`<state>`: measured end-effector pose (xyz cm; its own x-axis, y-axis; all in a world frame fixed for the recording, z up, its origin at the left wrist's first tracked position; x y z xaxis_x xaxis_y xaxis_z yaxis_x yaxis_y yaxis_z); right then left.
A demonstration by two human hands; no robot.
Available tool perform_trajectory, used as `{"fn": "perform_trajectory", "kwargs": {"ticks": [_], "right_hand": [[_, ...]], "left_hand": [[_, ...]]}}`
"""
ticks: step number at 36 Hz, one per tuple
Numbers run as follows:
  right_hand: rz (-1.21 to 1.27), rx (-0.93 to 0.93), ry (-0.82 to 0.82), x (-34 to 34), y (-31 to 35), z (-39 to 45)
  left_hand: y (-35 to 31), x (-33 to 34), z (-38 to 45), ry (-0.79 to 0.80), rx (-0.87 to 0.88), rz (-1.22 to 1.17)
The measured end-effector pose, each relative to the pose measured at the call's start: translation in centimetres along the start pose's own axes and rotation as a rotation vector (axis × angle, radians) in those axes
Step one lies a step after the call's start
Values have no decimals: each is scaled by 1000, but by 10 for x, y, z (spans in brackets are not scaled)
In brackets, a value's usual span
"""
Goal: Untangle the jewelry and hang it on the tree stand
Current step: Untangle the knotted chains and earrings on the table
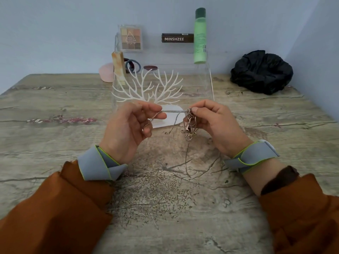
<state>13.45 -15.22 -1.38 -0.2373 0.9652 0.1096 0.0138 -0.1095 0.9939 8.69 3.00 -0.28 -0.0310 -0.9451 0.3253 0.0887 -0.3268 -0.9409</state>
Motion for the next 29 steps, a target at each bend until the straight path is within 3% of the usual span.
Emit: {"fn": "perform_trajectory", "kwargs": {"ticks": [11,20,29], "right_hand": [[9,-50,-104,-8,4,2],[-115,-155,-134,-12,6,1],[26,-125,-122,-13,10,1]], "left_hand": [[4,3,-1,-33,-19,135],[10,0,0,-31,103,487],[12,-7,2,-45,150,672]]}}
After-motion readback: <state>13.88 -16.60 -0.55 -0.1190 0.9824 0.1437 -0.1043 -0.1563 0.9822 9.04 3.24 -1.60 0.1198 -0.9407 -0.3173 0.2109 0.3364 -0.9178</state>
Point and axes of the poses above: each hand's wrist, its own z-axis towards the middle knuckle, its own x-axis out of the palm, y = z × x, the point moved 4 cm from there along z, towards the middle knuckle, and after that the axes turned 6 degrees about x, right-handed, at the moved point
